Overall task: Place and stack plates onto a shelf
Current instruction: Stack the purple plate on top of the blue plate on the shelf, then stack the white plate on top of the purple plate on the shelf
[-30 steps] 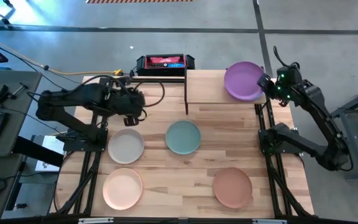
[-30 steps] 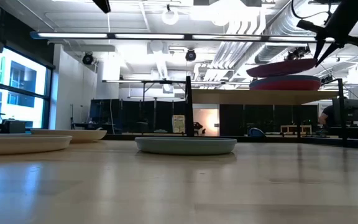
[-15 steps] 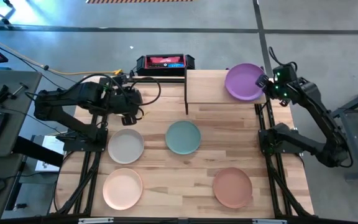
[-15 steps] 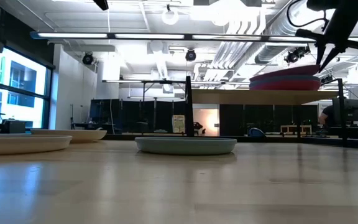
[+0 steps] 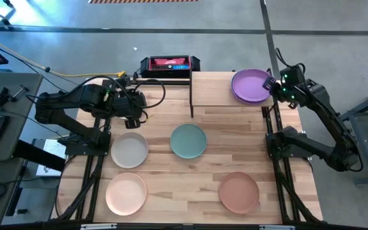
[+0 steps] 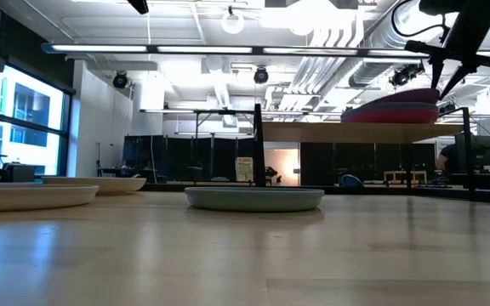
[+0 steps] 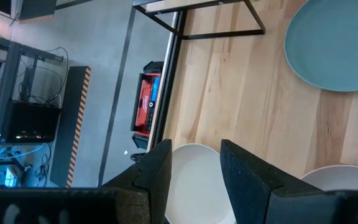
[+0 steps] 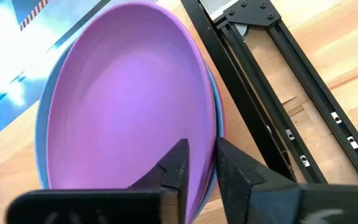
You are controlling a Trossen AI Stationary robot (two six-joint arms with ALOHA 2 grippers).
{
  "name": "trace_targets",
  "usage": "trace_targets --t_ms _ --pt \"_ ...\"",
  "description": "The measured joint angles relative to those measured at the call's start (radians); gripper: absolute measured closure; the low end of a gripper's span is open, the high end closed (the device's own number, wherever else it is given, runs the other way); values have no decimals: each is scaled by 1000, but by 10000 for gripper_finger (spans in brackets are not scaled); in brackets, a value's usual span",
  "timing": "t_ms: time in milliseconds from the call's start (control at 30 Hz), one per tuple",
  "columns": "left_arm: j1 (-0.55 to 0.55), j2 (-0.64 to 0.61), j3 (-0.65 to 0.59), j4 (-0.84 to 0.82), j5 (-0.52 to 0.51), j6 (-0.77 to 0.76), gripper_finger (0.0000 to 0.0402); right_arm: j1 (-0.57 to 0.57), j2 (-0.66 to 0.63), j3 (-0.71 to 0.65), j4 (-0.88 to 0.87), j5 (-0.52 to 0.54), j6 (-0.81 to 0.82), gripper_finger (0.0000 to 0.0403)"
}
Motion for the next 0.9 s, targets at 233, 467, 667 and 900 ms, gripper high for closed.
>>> trace_targets --t_ms 233,467,667,900 --pt "0 0 0 0 0 0 275 0 0 0 5 -59 0 304" --pt "0 1 0 0 0 0 275 0 -11 0 5 -74 0 300" --pt "0 1 0 0 23 -7 275 1 -45 0 36 -157 -21 300" --pt "22 1 0 0 106 -69 275 1 -55 0 125 -396 -136 300"
